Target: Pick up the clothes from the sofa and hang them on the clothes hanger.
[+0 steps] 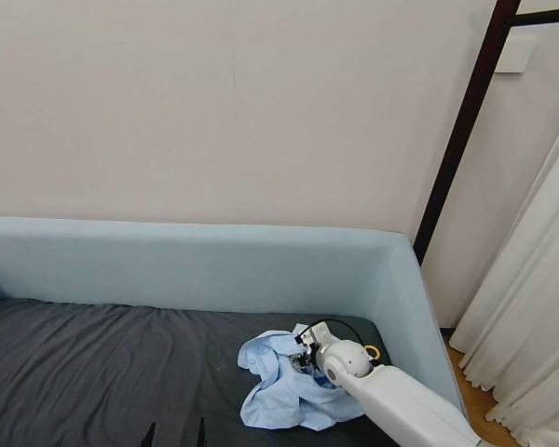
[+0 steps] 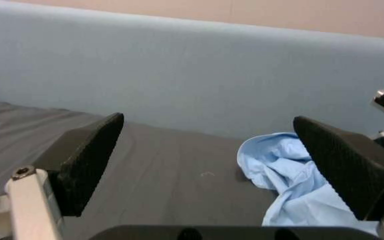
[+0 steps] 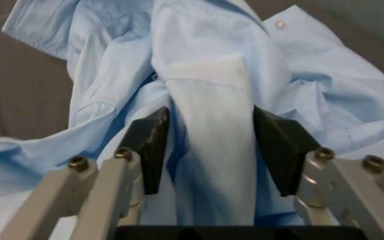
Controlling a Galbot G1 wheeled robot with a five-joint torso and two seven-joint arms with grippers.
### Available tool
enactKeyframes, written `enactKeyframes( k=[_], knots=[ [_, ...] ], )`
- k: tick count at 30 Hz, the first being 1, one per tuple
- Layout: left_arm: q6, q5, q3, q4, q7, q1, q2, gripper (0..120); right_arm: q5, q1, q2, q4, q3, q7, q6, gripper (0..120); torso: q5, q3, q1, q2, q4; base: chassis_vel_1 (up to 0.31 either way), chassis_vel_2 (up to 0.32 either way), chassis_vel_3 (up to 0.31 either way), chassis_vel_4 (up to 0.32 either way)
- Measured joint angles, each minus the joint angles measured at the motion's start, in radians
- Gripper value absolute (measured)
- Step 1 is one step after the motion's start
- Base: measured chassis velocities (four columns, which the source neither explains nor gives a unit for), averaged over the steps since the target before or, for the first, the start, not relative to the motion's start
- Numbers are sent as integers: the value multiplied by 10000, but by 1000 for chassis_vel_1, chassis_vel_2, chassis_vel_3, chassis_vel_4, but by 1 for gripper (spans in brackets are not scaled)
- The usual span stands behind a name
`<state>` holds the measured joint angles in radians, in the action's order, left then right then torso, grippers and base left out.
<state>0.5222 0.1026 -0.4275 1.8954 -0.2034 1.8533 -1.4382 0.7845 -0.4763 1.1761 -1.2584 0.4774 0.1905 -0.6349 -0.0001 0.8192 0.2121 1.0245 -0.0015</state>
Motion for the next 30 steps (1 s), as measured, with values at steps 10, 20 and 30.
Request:
enactKeyframes(
  k=[10,20,30],
  knots=[
    [60,13,-15,32,-25,38,-12,100,-129,-35,75,74,164,-35,157,11,1,0,-1,0,0,0,0,0,0],
    [108,42,-5,-80,-39,-66,16,100,-193,-76,-248,-263,106,-36,375,0,1,0,0,0,0,0,0,0,0],
    [96,146,-49,-92,-77,-146,-8,100,546,56,-1552,-2467,-663,72,491,0,2,0,-1,0,0,0,0,0,0]
  ],
)
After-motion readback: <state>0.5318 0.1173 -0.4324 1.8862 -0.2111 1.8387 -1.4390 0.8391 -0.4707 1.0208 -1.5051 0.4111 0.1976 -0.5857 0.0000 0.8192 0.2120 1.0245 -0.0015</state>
